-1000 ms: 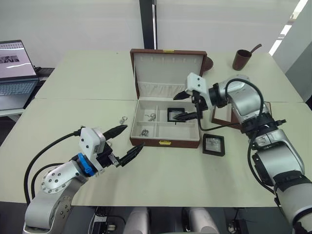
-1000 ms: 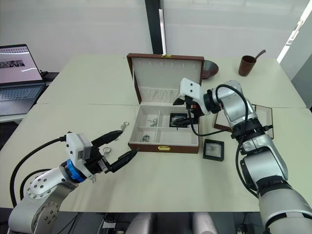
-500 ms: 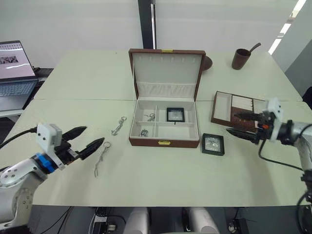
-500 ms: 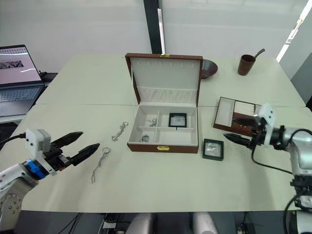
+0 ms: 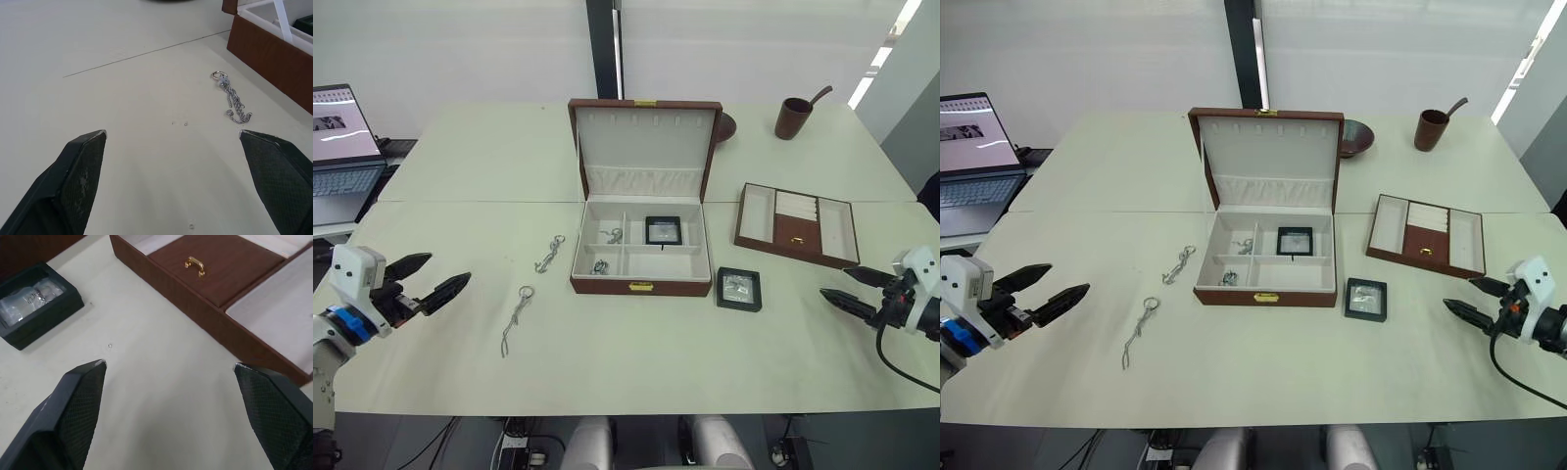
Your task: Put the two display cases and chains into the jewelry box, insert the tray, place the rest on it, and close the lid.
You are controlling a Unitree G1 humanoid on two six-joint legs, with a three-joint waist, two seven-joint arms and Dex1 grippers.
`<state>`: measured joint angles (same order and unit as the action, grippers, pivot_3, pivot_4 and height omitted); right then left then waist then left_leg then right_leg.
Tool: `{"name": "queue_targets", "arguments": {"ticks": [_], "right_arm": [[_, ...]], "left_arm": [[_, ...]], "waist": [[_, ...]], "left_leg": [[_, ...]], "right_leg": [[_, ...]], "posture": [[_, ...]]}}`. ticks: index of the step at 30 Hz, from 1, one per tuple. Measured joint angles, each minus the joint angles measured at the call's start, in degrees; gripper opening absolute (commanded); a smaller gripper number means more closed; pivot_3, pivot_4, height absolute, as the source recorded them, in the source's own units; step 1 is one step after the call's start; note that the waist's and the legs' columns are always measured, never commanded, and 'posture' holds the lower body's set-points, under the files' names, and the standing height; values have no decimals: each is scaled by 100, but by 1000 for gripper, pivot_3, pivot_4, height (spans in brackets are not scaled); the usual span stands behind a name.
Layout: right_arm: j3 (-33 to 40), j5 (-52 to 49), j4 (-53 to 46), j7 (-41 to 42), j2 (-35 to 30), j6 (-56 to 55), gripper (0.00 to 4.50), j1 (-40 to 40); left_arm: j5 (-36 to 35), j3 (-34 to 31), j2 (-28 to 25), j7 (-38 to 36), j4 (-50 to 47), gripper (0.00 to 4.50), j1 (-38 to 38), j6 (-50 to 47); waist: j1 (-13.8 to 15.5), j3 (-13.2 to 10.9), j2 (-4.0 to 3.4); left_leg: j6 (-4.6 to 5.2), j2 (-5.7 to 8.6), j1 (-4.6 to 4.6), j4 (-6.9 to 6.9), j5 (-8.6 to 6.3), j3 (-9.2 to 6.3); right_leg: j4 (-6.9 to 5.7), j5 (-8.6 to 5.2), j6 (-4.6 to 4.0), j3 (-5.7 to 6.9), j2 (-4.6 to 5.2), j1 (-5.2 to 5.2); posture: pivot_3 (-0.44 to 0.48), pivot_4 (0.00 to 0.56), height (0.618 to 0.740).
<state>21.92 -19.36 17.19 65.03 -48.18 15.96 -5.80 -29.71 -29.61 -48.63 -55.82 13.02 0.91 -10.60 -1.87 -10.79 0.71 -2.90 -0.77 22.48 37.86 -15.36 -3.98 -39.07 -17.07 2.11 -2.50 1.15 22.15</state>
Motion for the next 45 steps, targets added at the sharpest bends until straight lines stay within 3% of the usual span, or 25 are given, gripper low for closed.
{"name": "queue_targets", "arguments": {"ticks": [29, 34, 45], "right_arm": [[-74, -52, 126, 31, -37, 38, 4411, -164], [-79, -256, -264, 256, -116, 245, 4411, -150], [-564, -592, -1513, 592, -260, 717, 4411, -141]], "left_arm": [[67, 0, 125, 12, -4, 4500, 109, 110], [43, 127, 265, -111, -588, 4500, 149, 68], [-213, 1424, 448, -538, -2555, 4500, 61, -439]], "waist": [[2, 0, 0], [6, 1, 0], [5, 1, 0]], "left_leg": [[0, 0, 0, 1, 0, -1], [0, -1, 0, 2, 0, -3], [0, 0, 0, 4, 0, -3]], "right_leg": [[-2, 1, 1, 1, 1, -1], [-2, 1, 2, 1, 2, -3], [-2, 3, 4, -1, 2, -4]], "posture": [[0, 150, 740], [0, 150, 740], [0, 150, 740]]}}
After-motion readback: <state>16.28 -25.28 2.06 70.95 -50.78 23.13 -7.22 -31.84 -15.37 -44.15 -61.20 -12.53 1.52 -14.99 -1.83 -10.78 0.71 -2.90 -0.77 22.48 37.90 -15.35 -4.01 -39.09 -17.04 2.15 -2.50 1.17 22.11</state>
